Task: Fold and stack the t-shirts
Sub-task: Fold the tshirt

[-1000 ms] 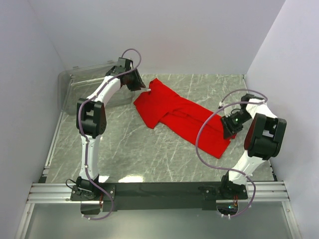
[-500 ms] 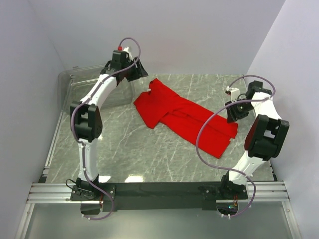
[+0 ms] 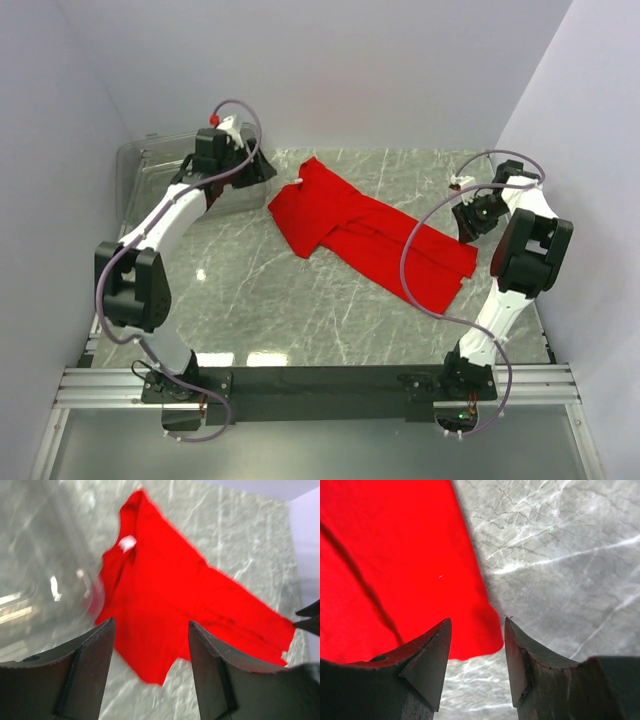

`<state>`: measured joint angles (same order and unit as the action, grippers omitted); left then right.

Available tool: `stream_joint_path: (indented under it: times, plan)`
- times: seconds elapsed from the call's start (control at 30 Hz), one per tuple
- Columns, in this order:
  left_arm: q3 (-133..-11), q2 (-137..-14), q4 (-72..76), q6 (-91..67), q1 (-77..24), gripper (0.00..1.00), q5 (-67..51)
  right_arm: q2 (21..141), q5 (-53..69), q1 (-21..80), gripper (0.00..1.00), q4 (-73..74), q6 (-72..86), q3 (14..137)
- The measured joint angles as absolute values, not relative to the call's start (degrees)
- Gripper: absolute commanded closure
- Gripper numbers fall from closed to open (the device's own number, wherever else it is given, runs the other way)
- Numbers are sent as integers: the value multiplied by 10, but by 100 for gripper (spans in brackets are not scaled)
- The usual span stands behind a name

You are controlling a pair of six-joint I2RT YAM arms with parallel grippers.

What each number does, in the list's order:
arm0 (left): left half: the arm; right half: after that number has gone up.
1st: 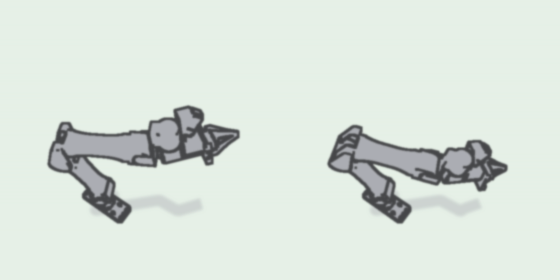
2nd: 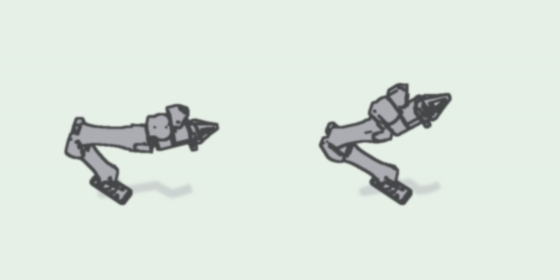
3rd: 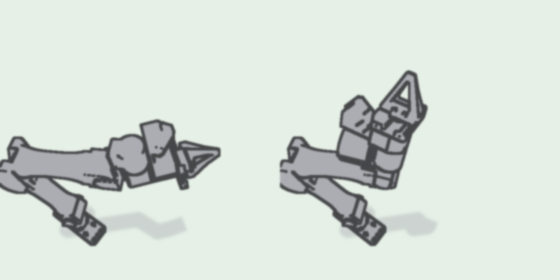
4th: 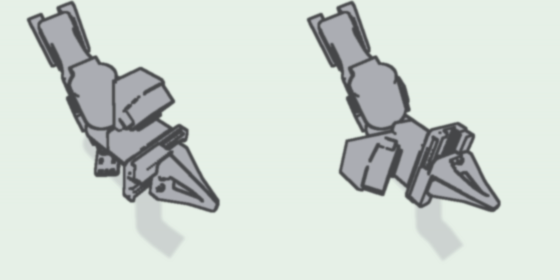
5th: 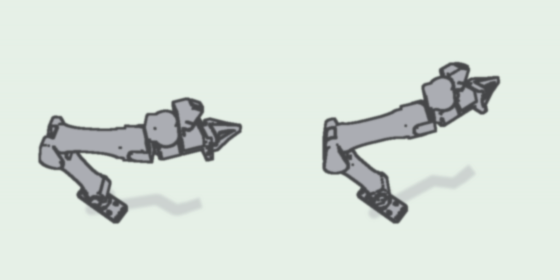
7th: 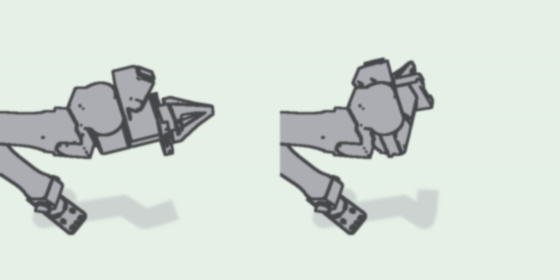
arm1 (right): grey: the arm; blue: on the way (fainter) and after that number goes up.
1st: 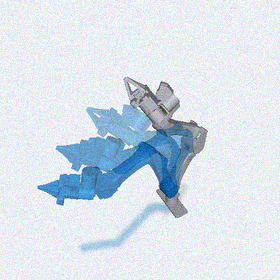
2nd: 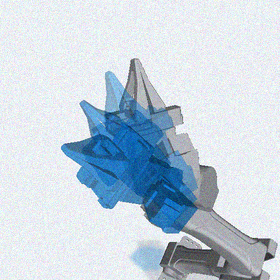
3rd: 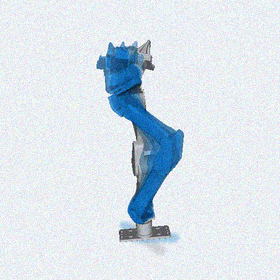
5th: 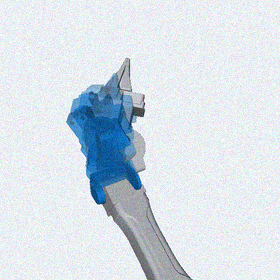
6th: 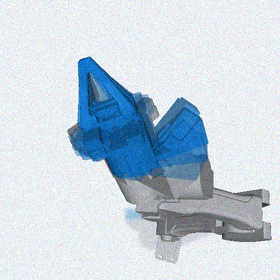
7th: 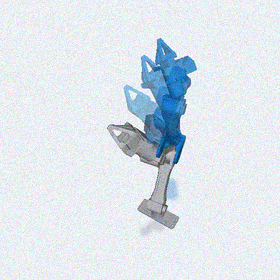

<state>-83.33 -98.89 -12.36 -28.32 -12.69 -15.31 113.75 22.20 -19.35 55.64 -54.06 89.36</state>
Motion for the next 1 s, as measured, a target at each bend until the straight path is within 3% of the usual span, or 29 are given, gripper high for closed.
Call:
stream_joint_path:
  times: [0.27,0.73,0.77,0.83,0.87,0.9,1.0]
  plan:
    - [-729,-914,-118,-288,-96,35,-149,1166,196,-194,46,571,-575,897]
    - [-724,-898,-119,-287,-82,35,-147,1206,172,-195,48,580,-582,905]
    - [-724,-898,-119,-287,-82,35,-147,1207,171,-195,60,580,-580,907]
    - [-724,-898,-119,-287,-82,35,-147,1208,169,-195,66,578,-580,907]
    - [-724,-898,-119,-288,-82,35,-147,1208,167,-194,81,574,-577,906]
    - [-724,-898,-119,-288,-82,35,-147,1208,166,-195,88,570,-578,904]
    - [-724,-898,-119,-290,-82,35,-147,1207,169,-195,100,566,-566,900]
